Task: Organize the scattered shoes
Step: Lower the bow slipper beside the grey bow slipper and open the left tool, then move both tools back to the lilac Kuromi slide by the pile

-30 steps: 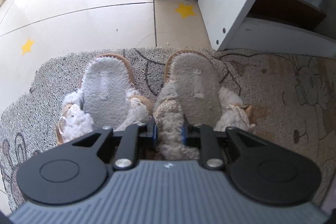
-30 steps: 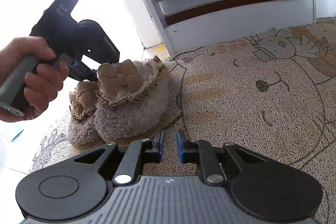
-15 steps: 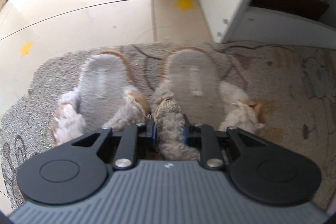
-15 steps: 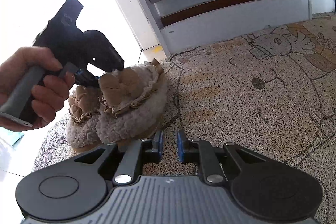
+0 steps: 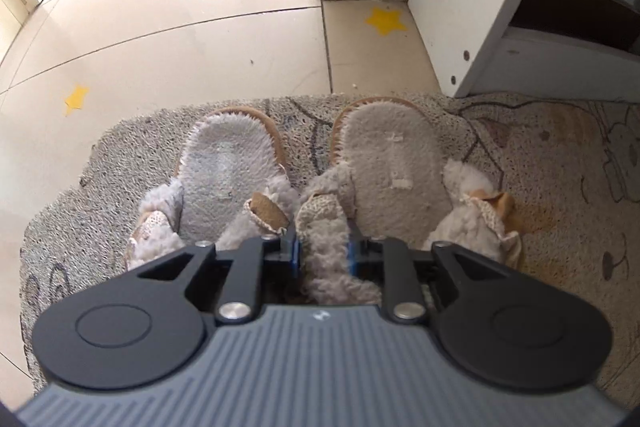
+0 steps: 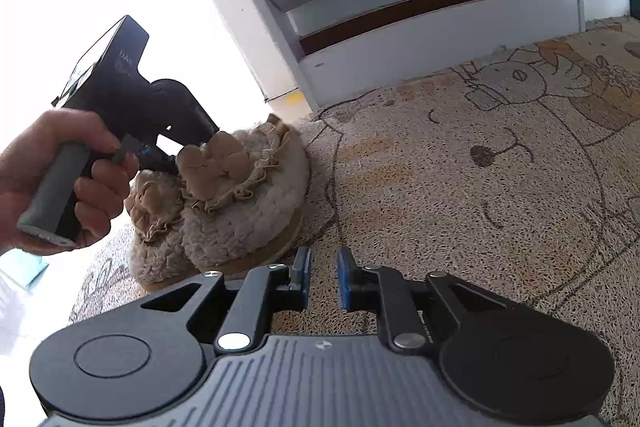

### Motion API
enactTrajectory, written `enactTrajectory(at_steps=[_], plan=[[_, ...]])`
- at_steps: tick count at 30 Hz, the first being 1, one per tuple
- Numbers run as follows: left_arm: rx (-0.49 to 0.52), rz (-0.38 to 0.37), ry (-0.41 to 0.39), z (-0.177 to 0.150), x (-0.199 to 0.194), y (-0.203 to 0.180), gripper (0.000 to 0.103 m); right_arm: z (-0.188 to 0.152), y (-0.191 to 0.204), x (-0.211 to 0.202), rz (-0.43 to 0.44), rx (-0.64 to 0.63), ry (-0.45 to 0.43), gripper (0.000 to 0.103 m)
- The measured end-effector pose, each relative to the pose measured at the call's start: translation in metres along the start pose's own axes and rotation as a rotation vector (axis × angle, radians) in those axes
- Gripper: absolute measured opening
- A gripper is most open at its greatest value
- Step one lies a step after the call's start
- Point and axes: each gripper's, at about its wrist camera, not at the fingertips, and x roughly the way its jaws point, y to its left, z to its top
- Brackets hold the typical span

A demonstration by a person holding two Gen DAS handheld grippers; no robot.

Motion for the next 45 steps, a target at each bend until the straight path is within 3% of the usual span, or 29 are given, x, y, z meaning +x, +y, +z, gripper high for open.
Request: enactTrajectory(at_steps=[13,16,17,21,23,28,32,35,40,45], plan=[[0.082,0.012,-0.015,0.000,-0.005,-0.004,0.025,-0.001,-0.009,-0.008,-0.023,0.009,0.000,0.021],[0.136,0.027,-0.079,-0.001,-0.019,-0.016,0.038,-0.002,-0.013,-0.013,-0.040,0.020,-0.008,0.024],[0.145,0.027,-0.098,0.000,-0.023,-0.018,0.048,-0.002,-0.014,-0.014,-0.045,0.024,-0.010,0.025],[0.165,0.008,-0.127,0.001,-0.035,-0.028,0.061,-0.003,-0.016,-0.019,-0.058,0.030,-0.016,0.033],[0.178,0.008,-0.129,-0.004,-0.038,-0.032,0.063,-0.004,-0.016,-0.021,-0.064,0.031,-0.016,0.037],[0.192,0.020,-0.150,-0.011,-0.043,-0.040,0.068,-0.008,-0.018,-0.030,-0.102,0.041,-0.032,0.077],[0.199,0.024,-0.169,-0.013,-0.052,-0.046,0.073,-0.009,-0.026,-0.038,-0.132,0.075,-0.048,0.083],[0.204,0.007,-0.192,-0.013,-0.059,-0.051,0.093,-0.009,-0.030,-0.042,-0.151,0.093,-0.055,0.088],[0.252,-0.014,-0.233,-0.020,-0.073,-0.067,0.097,-0.014,-0.041,-0.056,-0.195,0.122,-0.078,0.095],[0.295,-0.051,-0.201,-0.035,-0.073,-0.086,0.097,-0.018,-0.049,-0.070,-0.228,0.148,-0.092,0.095]])
